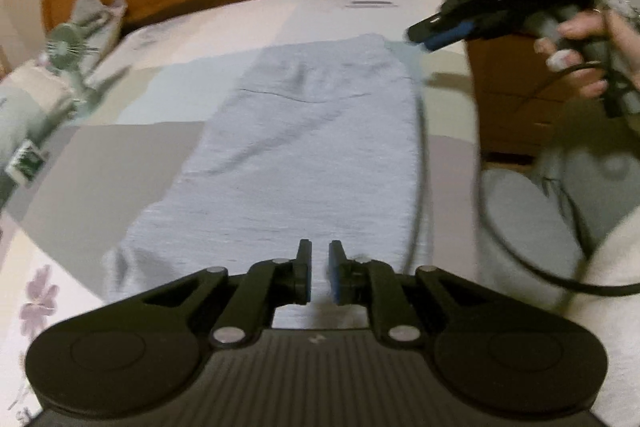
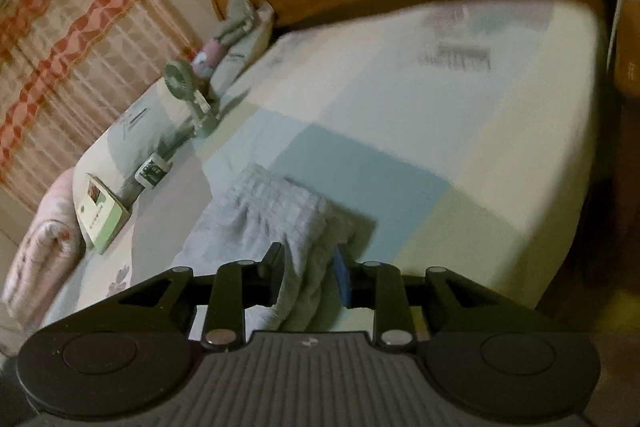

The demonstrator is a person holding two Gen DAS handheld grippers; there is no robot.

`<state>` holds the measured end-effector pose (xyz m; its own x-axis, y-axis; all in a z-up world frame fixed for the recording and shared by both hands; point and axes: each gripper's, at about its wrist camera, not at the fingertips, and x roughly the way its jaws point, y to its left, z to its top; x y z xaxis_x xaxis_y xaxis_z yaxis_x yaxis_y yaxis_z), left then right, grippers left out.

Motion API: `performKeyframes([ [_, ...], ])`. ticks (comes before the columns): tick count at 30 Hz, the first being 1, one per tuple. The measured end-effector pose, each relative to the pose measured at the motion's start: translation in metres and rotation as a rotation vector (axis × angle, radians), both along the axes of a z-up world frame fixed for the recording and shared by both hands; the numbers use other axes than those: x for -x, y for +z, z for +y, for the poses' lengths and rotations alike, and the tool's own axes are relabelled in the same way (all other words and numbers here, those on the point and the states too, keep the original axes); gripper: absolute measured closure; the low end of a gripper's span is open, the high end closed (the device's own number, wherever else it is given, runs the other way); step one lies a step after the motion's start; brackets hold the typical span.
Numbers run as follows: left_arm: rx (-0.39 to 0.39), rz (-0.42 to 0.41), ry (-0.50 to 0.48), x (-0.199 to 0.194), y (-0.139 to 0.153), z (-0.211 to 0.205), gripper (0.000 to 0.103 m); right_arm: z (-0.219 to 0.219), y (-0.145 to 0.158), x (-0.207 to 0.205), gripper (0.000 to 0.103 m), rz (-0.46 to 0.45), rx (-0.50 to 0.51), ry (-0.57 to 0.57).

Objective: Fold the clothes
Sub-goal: 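Pinch the waistband edge with the right gripper to square the fold, then grasp a grey pant leg with the left gripper and lift it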

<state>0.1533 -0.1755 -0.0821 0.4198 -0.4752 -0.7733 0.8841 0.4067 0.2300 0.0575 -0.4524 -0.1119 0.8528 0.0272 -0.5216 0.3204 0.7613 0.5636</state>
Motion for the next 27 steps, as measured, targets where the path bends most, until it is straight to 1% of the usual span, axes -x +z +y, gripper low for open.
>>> performKeyframes([
  [2,0.0,0.0,0.023,-0.002,-0.004,0.006,0.091,0.015,0.011,-0.005,0.07,-0.016,0.046,0.04],
  [4,-0.014,0.035,0.056,-0.002,-0.012,0.013,0.09,0.038,0.012,-0.017,0.064,-0.002,0.089,0.119],
  [5,-0.026,0.048,0.073,0.0,-0.016,0.016,0.09,0.051,0.011,-0.023,0.059,0.008,0.111,0.164],
  [6,-0.04,0.056,0.09,0.002,-0.021,0.019,0.089,0.063,0.011,-0.03,0.057,0.017,0.132,0.208],
  [8,-0.058,0.072,0.128,0.009,-0.028,0.026,0.09,0.085,-0.001,-0.045,0.057,0.081,0.161,0.284],
  [10,-0.052,0.086,0.158,0.016,-0.03,0.035,0.09,0.101,-0.016,-0.053,0.056,0.154,0.186,0.32],
  [12,-0.035,0.105,0.186,0.02,-0.029,0.045,0.089,0.11,-0.021,-0.052,0.053,0.165,0.229,0.33],
  [14,-0.026,0.112,0.216,0.022,-0.027,0.056,0.085,0.115,-0.018,-0.05,0.051,0.187,0.252,0.344],
  [15,-0.019,0.11,0.232,0.022,-0.025,0.061,0.079,0.116,-0.015,-0.05,0.049,0.198,0.258,0.348],
  [16,-0.008,0.107,0.248,0.022,-0.023,0.067,0.069,0.117,-0.013,-0.051,0.048,0.207,0.26,0.349],
  [17,0.004,0.106,0.267,0.022,-0.019,0.073,0.064,0.118,-0.011,-0.051,0.047,0.214,0.262,0.35],
  [18,0.019,0.105,0.289,0.022,-0.016,0.08,0.056,0.119,-0.009,-0.051,0.047,0.219,0.264,0.352],
  [19,0.036,0.105,0.317,0.021,-0.013,0.09,0.053,0.121,-0.007,-0.051,0.046,0.223,0.266,0.354],
  [21,0.067,0.107,0.379,0.021,-0.007,0.11,0.05,0.125,-0.002,-0.05,0.046,0.225,0.266,0.358],
  [24,0.095,0.127,0.5,0.021,-0.006,0.148,0.048,0.132,0.006,-0.048,0.045,0.199,0.245,0.369],
  [27,0.137,0.196,0.657,0.015,-0.012,0.189,0.047,0.139,0.018,-0.05,0.04,0.163,0.235,0.383],
])
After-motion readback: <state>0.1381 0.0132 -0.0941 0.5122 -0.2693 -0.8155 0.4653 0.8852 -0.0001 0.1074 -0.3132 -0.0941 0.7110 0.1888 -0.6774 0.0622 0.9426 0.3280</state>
